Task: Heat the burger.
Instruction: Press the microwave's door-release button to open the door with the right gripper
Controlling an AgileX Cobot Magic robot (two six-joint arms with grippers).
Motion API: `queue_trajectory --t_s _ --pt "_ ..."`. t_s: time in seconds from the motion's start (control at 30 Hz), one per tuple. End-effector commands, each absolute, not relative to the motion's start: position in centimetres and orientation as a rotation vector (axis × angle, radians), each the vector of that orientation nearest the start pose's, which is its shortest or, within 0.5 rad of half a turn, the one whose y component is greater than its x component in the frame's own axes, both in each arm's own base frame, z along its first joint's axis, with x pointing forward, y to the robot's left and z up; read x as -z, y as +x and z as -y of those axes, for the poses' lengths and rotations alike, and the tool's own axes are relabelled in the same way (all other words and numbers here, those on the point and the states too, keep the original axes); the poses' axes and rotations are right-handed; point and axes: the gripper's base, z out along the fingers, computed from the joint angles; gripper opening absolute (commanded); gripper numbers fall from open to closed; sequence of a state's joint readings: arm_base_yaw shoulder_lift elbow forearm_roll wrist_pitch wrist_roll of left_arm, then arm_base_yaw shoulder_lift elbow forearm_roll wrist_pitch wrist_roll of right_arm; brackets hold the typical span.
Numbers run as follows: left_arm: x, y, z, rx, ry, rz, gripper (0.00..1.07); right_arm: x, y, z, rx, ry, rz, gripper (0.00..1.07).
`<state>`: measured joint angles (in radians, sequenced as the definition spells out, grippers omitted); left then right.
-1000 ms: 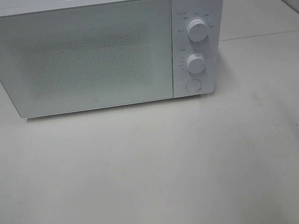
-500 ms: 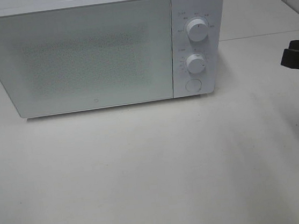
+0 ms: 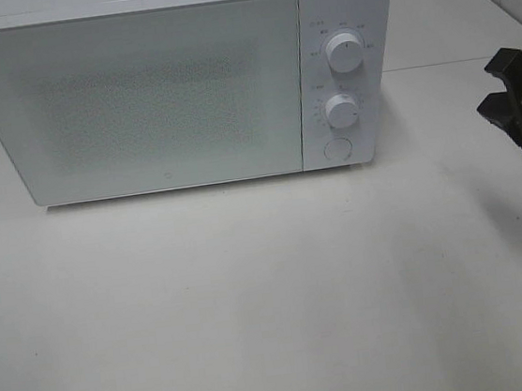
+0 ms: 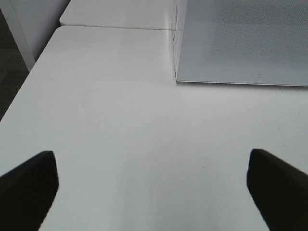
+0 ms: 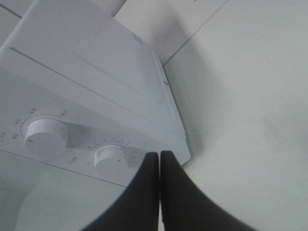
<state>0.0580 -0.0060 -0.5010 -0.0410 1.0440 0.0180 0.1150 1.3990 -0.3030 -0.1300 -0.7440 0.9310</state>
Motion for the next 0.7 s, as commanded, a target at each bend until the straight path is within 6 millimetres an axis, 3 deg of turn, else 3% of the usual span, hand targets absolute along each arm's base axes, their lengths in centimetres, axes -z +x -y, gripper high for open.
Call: queue_trajectory --t_s 0.03,0.2,0.4,0.47,0.7 --pt "-27.9 -0.7 0.4 0.002 -0.034 -1.998 1.00 -18.1 22.8 -3.3 -0.803 0.701 -1.778 0.00" --pt "-27.9 -0.7 0.4 0.002 -0.034 -1.998 1.00 -17.4 23.1 -3.4 -0.968 0.940 -1.710 0.00" --pt "-27.9 -0.7 0.4 0.002 -0.034 -1.998 1.00 -17.4 23.0 -4.0 -1.007 1.034 -1.670 0.00" --pt "-27.9 -0.7 0.4 0.002 -0.034 -1.998 1.00 -17.4 22.7 -5.4 -1.036 1.093 -1.650 0.00" --pt "-27.9 -0.7 0.4 0.002 -0.034 -1.998 1.00 -17.3 22.2 -7.0 -1.038 1.152 -1.629 0.00"
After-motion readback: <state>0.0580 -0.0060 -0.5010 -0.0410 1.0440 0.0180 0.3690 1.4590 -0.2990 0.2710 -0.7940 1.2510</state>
